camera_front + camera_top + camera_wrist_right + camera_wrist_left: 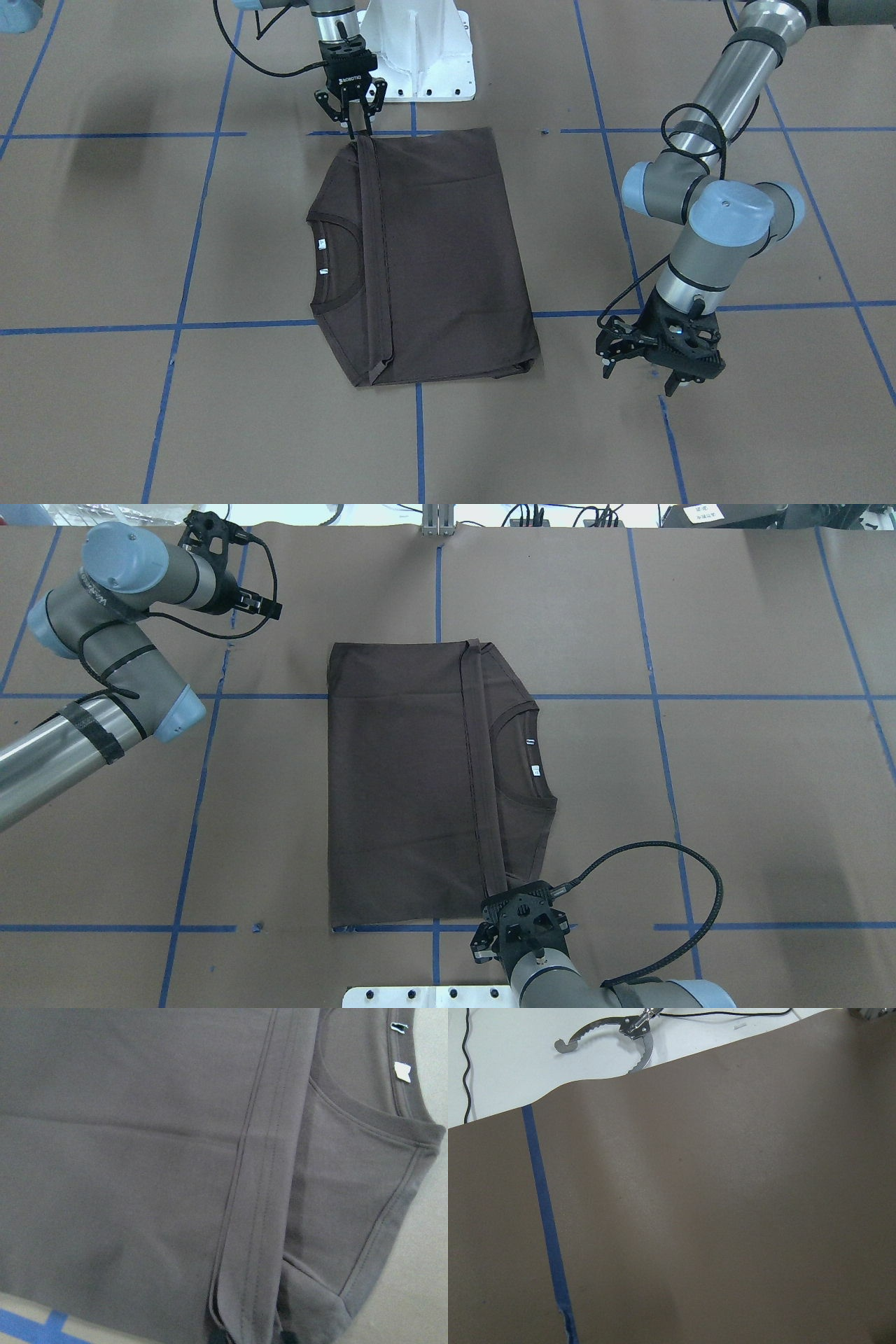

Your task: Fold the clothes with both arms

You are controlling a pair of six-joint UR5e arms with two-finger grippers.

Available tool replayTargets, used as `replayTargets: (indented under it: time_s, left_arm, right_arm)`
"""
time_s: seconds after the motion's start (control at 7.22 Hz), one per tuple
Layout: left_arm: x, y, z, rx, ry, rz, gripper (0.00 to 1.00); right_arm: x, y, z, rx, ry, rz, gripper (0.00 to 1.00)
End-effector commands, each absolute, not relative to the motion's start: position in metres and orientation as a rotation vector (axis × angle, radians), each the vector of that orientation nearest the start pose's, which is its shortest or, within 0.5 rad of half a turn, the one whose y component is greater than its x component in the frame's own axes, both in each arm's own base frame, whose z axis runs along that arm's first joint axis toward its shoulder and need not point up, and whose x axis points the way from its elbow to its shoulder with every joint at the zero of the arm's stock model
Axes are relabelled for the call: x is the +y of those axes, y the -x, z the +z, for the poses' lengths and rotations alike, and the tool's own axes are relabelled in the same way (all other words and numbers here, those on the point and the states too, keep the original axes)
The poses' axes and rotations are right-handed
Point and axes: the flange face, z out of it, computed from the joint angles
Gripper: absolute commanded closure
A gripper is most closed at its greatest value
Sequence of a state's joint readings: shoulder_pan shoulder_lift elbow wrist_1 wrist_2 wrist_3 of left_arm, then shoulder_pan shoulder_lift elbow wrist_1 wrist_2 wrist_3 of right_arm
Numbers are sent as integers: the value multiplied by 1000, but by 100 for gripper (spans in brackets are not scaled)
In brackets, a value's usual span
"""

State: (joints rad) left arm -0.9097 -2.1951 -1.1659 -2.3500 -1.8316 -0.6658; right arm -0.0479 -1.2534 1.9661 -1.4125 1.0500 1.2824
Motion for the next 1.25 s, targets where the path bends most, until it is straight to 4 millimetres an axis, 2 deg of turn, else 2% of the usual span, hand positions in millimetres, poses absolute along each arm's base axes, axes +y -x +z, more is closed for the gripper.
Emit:
replayTargets:
  time_s: [0.0, 0.42, 0.69, 1.11]
  left_arm:
    - [-671, -386, 391, 799, -634, 126, 0]
    - [-671, -386, 391, 799, -633, 124, 0]
    - [-671, -386, 391, 802, -632, 119, 0]
    - [-671, -385, 391, 801, -632, 117, 0]
  right_arm:
    - [-162, 565, 285, -790, -592, -69, 99]
    - [-165, 563, 283, -792, -605, -56, 100]
    - [-168, 554, 306, -775, -577, 10, 100]
    - [-141, 549, 305, -866, -448, 210, 100]
